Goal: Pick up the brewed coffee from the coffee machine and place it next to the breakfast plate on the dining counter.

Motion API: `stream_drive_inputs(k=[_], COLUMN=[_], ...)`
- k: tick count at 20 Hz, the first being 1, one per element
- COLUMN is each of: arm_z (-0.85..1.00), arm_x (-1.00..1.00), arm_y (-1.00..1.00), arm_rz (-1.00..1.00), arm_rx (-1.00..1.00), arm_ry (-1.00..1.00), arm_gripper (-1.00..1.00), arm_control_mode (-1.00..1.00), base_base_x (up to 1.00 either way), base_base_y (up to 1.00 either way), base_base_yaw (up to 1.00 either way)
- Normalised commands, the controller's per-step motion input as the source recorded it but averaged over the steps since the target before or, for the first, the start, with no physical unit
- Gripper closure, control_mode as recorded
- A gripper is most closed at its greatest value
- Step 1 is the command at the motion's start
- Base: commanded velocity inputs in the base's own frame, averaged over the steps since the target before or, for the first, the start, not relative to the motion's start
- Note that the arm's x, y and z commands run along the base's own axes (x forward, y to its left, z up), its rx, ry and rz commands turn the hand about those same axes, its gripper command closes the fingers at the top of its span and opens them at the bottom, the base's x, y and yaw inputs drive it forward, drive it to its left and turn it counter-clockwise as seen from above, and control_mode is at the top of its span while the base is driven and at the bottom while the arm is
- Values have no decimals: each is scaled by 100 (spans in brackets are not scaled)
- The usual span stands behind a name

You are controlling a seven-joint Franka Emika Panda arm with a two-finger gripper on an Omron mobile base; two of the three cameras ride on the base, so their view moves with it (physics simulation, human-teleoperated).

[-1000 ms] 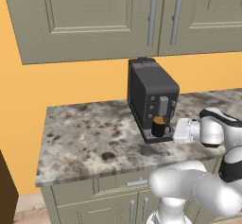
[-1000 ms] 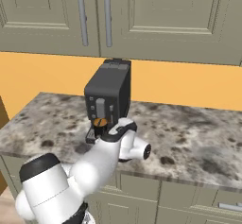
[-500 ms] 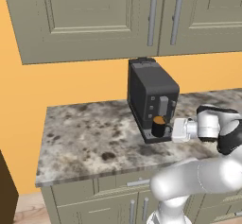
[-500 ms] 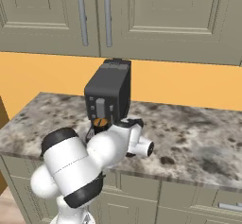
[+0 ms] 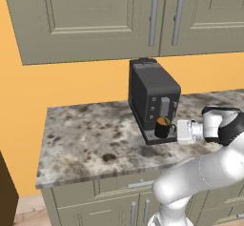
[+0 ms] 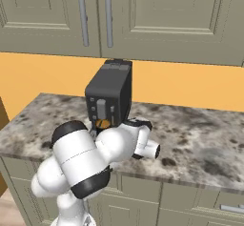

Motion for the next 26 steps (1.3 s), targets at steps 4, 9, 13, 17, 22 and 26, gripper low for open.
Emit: stream_drive_inputs(k=[4, 9, 13, 17, 22, 26], arm_z=[6, 5, 20, 86, 93, 64], arm_x=[-50, -55, -65, -53, -54, -56], arm_y=[-7, 4, 8, -2, 3, 34], arm_rz=[0, 0, 0, 0, 1, 1], arm_rx=[0, -8, -12, -1, -5, -17], arm_ry=[-4, -1, -1, -6, -8, -10], arm_gripper=[100, 100, 100, 100, 100, 100], arm_control_mode=[-100, -100, -100, -100, -100, -100], base_base_x=[0, 0, 0, 0, 0, 0], base_base_y=[0, 0, 0, 0, 0, 0], base_base_yaw=[0, 0, 0, 0, 0, 0])
